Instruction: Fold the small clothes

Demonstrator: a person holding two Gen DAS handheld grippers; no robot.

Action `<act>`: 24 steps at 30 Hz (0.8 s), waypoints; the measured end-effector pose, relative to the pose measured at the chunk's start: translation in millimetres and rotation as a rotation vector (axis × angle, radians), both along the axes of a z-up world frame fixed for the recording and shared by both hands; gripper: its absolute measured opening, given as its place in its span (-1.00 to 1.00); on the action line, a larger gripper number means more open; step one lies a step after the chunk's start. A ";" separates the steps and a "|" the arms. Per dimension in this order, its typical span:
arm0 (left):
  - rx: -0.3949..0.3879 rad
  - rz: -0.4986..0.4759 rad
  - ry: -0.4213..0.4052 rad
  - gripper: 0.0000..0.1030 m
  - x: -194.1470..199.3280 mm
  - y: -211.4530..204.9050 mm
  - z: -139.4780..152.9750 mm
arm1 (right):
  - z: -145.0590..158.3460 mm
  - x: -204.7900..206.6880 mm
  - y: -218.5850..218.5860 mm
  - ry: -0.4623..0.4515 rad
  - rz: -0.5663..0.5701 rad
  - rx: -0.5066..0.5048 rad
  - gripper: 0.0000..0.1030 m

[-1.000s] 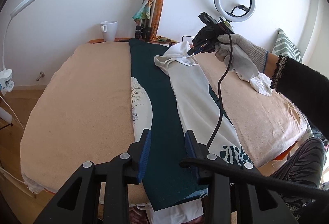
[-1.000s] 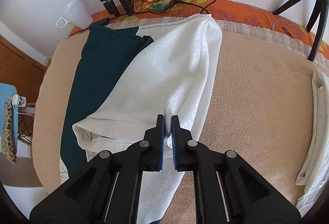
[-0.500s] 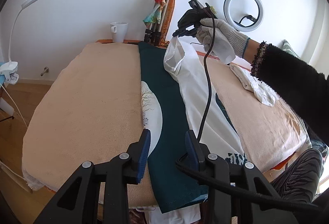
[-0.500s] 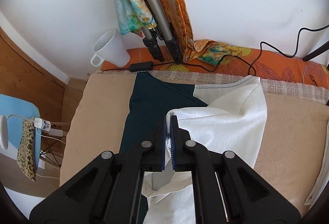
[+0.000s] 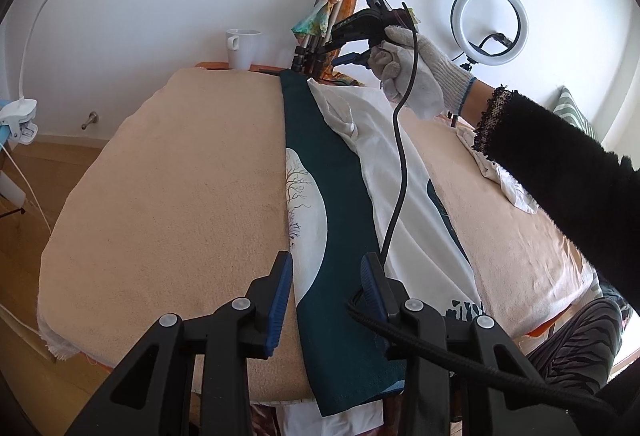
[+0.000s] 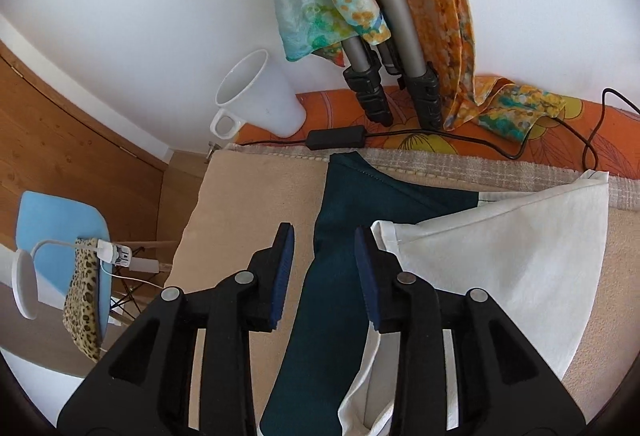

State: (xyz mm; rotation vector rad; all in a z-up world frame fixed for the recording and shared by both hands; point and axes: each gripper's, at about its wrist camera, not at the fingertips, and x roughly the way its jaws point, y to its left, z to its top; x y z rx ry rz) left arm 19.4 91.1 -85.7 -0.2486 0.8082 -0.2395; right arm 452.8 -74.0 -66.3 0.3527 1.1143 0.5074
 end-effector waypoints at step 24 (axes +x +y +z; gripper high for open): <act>0.025 0.021 -0.027 -0.30 -7.8 -2.2 5.8 | -33.0 -123.8 6.6 0.030 0.201 0.030 -0.80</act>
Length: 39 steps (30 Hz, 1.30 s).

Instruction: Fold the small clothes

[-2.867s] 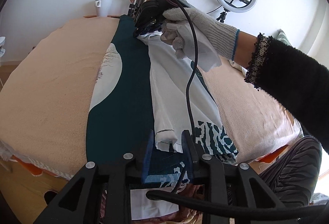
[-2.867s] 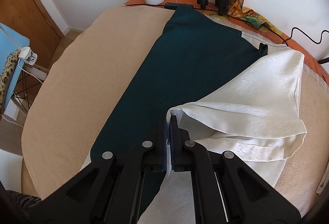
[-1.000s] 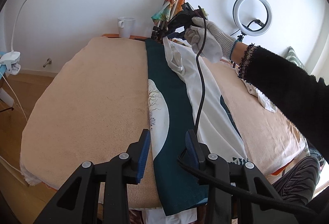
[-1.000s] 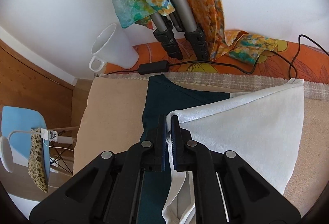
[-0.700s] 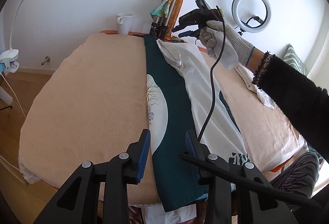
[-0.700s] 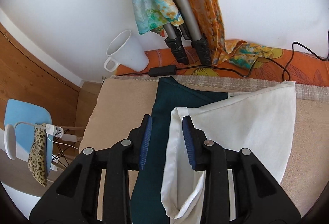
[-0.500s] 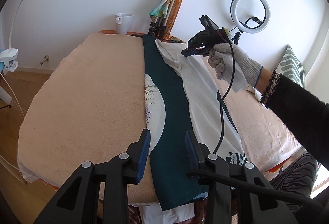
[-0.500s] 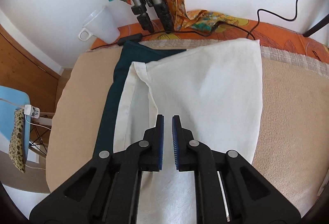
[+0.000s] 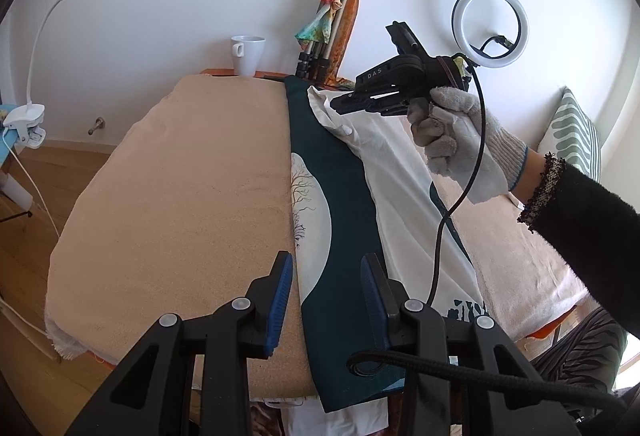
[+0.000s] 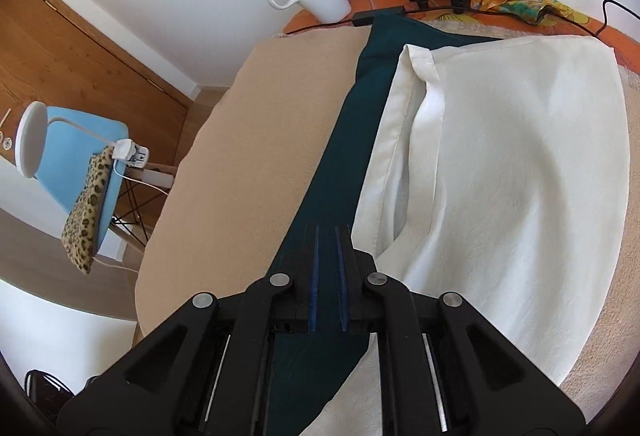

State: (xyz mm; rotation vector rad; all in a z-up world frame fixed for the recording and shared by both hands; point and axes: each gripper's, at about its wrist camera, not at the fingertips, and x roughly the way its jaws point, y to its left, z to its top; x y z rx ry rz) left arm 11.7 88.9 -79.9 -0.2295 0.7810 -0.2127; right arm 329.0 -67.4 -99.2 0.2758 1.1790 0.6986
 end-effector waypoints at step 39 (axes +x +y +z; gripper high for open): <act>-0.142 -0.203 0.411 -0.07 15.9 -6.6 -64.3 | -28.0 -345.0 -133.0 0.189 -0.265 0.107 -0.18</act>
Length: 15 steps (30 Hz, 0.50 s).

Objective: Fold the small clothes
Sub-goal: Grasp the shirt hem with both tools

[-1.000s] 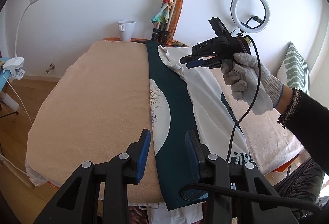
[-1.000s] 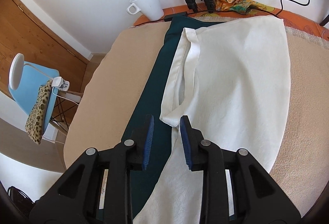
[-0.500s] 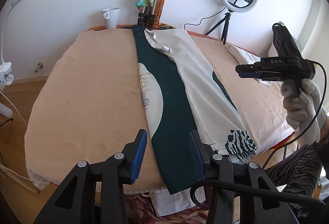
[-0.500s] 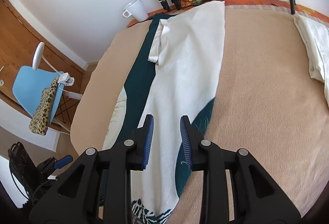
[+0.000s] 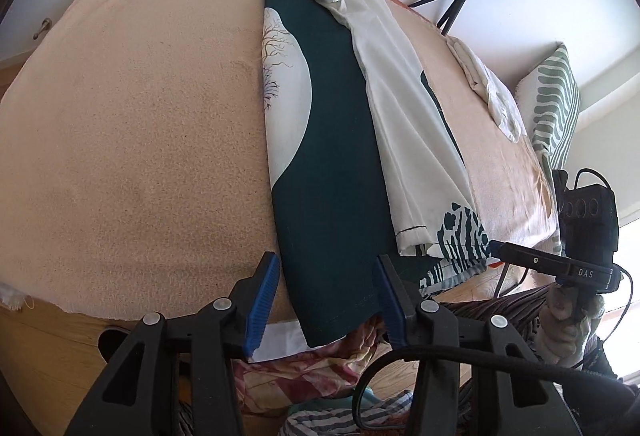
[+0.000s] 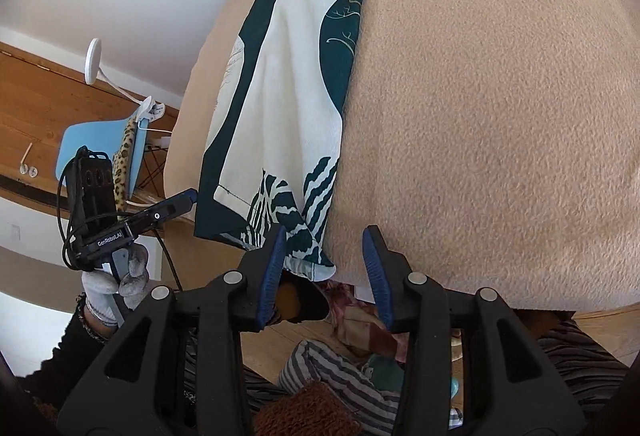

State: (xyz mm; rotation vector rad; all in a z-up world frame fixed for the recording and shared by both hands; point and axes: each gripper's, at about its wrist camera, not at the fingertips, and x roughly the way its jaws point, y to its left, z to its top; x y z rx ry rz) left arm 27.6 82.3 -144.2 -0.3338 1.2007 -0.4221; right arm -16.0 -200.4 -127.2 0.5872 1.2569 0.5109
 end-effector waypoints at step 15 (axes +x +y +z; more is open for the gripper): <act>0.057 -0.018 -0.021 -0.63 5.1 -9.8 -1.2 | 23.6 -30.6 52.8 -0.270 0.241 -0.325 -0.80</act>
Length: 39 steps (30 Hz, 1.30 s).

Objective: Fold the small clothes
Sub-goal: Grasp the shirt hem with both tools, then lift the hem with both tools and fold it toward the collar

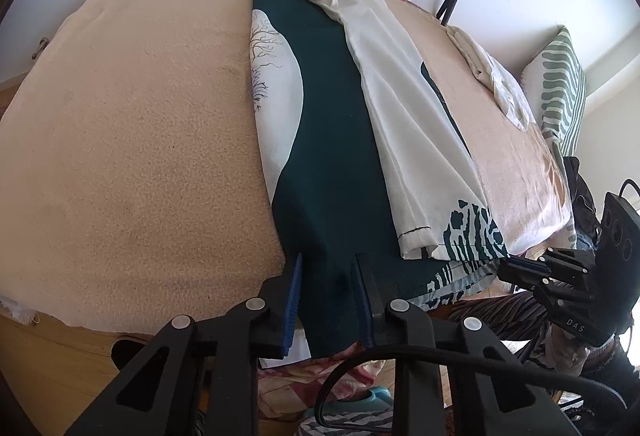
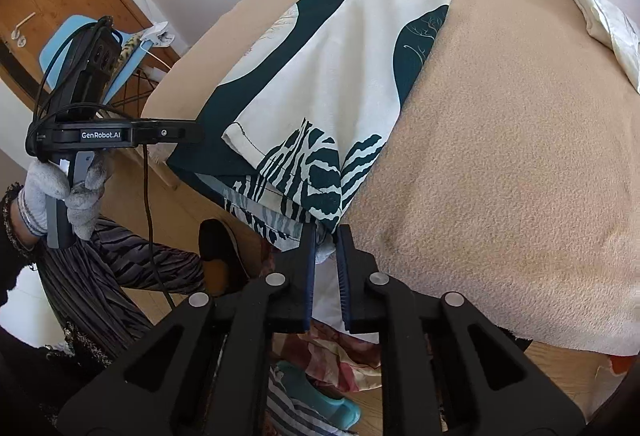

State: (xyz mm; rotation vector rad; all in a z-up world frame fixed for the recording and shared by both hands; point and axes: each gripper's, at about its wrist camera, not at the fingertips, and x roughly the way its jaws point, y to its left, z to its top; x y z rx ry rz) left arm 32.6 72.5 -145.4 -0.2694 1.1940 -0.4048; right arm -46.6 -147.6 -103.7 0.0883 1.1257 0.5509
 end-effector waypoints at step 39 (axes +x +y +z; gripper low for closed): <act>0.012 0.002 -0.047 -0.98 -12.9 14.1 6.9 | 8.9 -51.6 55.1 -0.206 0.135 -0.426 -0.86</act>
